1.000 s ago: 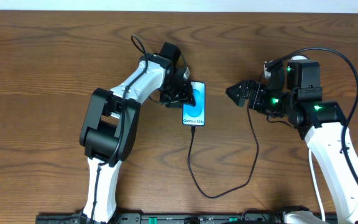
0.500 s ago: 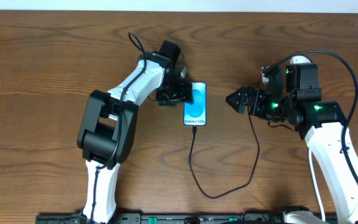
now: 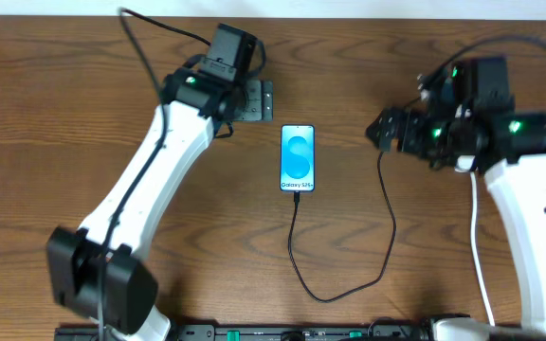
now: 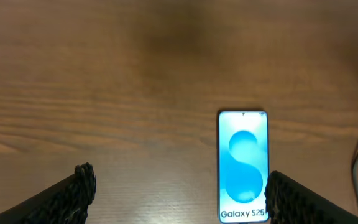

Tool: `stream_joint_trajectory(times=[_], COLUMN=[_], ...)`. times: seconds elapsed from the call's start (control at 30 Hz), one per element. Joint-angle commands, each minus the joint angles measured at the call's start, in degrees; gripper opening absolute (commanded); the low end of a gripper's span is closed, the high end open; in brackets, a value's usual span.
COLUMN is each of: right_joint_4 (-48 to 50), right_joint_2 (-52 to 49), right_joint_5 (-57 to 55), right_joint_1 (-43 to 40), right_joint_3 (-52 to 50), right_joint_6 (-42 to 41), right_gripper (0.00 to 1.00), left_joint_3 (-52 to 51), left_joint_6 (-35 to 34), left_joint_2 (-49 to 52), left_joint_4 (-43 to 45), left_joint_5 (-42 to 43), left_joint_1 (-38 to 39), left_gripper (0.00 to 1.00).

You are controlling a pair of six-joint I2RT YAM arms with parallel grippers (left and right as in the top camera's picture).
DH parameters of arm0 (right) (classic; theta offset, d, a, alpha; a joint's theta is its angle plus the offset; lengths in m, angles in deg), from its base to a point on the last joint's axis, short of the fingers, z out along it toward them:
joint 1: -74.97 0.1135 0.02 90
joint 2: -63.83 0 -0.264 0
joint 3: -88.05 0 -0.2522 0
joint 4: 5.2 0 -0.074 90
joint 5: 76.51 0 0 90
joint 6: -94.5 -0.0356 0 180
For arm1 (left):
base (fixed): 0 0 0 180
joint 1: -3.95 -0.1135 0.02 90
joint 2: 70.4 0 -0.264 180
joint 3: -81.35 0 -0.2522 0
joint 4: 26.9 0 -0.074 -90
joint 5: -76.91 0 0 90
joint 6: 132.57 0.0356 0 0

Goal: Plug charger to phone and switch on socket

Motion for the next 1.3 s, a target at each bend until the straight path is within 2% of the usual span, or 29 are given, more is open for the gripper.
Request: stream_joint_trajectory(times=[0.0,0.13,0.33,0.43,0.6,0.87,1.27], right_joint_4=[-4.04,-4.74,3.21,6.10,10.38,10.47,10.54], right_joint_2=[-5.86,-11.76,-17.99,-20.41,-24.35,-29.14,-36.74], right_joint_5=[-12.61,-21.75,-29.24,-30.93,-31.04,-30.42,-18.23], right_joint_1=[-2.10,-6.01,-12.24,-15.34,-19.89,-25.92,-29.90], right_joint_3=[9.01,14.34,14.40,14.40,14.40,14.40,14.34], right_joint_6=[1.31,-2.64,-8.90,-9.05,-9.05,-10.60,-10.05], right_gripper=[0.99,0.99,0.99,0.99,0.99,0.99,0.99], left_joint_3=[-0.02,-0.02,-0.02,-0.02,-0.02,-0.02,-0.02], left_joint_6=[-0.04,-0.04,-0.04,-0.04,-0.04,-0.04,-0.07], left_joint_2=[-0.04,0.09,0.09,0.09,0.09,0.09,0.09], left_joint_4=[-0.37,-0.39,-0.39,-0.39,-0.39,-0.39,-0.39], left_joint_5=[-3.58,-3.58,-3.58,-3.58,-3.58,-3.58,-3.58], left_joint_1=[-0.28,-0.28,-0.28,-0.28,-0.28,-0.28,-0.28], left_gripper=[0.89,0.89,0.89,0.89,0.89,0.89,0.89])
